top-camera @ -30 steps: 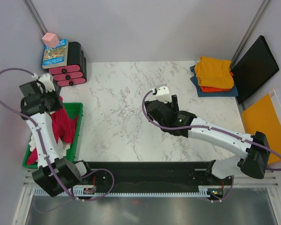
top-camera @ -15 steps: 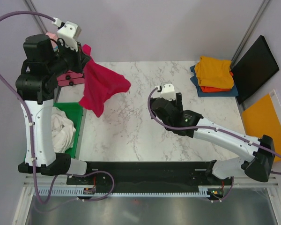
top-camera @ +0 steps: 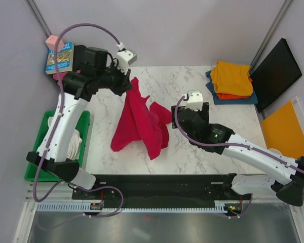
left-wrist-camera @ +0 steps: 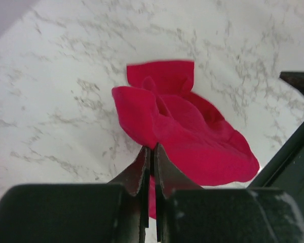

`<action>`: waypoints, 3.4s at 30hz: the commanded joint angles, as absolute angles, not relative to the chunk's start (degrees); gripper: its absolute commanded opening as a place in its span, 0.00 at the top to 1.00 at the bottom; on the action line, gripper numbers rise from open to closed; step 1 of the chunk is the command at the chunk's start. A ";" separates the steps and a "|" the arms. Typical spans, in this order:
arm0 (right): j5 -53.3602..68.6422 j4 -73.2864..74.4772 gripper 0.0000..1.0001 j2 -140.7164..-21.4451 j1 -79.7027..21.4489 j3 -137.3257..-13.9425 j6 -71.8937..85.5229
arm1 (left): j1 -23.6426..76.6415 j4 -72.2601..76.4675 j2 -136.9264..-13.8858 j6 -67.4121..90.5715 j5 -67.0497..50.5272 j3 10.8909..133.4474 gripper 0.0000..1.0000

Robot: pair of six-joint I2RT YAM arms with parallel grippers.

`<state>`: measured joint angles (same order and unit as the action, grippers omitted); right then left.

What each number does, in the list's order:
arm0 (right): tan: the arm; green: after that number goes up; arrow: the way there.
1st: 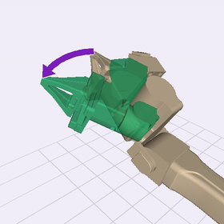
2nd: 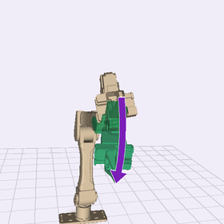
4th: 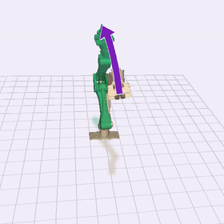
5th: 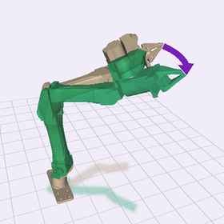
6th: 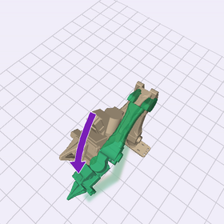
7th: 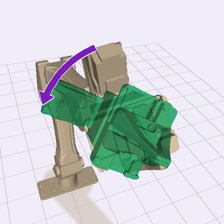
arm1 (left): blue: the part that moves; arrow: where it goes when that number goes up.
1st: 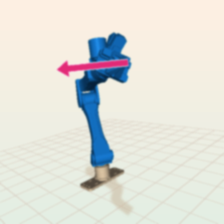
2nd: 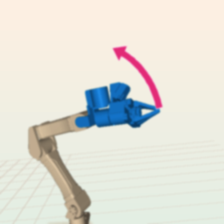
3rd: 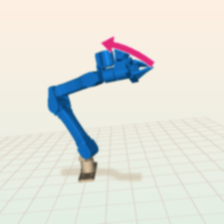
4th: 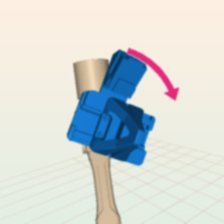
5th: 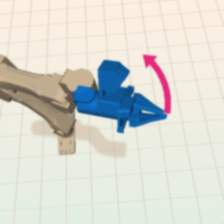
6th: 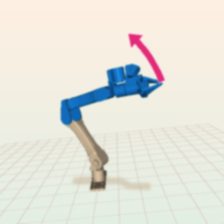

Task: Fold and stack the t-shirts
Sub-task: Move the tshirt to the center of the board, then flatten out the tshirt

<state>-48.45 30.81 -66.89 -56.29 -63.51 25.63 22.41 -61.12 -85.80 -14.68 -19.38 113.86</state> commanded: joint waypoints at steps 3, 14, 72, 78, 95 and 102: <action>-48.87 33.04 0.02 -66.45 -56.07 -60.91 29.97 | 22.67 -53.54 -87.19 -16.88 -15.22 96.35 0.48; -39.02 32.87 0.07 -70.83 -56.16 -57.22 32.08 | 19.53 -39.56 -81.40 -10.65 -9.32 78.32 0.18; -27.60 21.36 1.00 -105.56 -35.07 -67.76 32.78 | 8.09 -43.59 -79.18 -10.10 -11.86 54.14 0.25; -26.54 21.27 1.00 -106.26 -34.98 -67.85 33.66 | 8.17 -45.17 -83.31 -10.72 -13.71 55.46 0.29; -27.15 21.80 1.00 -106.70 -34.89 -69.17 32.96 | 8.17 -47.64 -90.44 -13.45 -13.80 56.43 0.98; -32.08 26.01 1.00 -97.49 -29.02 -72.42 31.56 | 1.61 -46.31 -83.59 -10.90 -13.09 64.84 0.98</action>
<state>-27.00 23.22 -106.54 -34.11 -68.07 32.64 7.09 -47.07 -89.08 -11.18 -13.43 55.86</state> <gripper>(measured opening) 0.011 0.025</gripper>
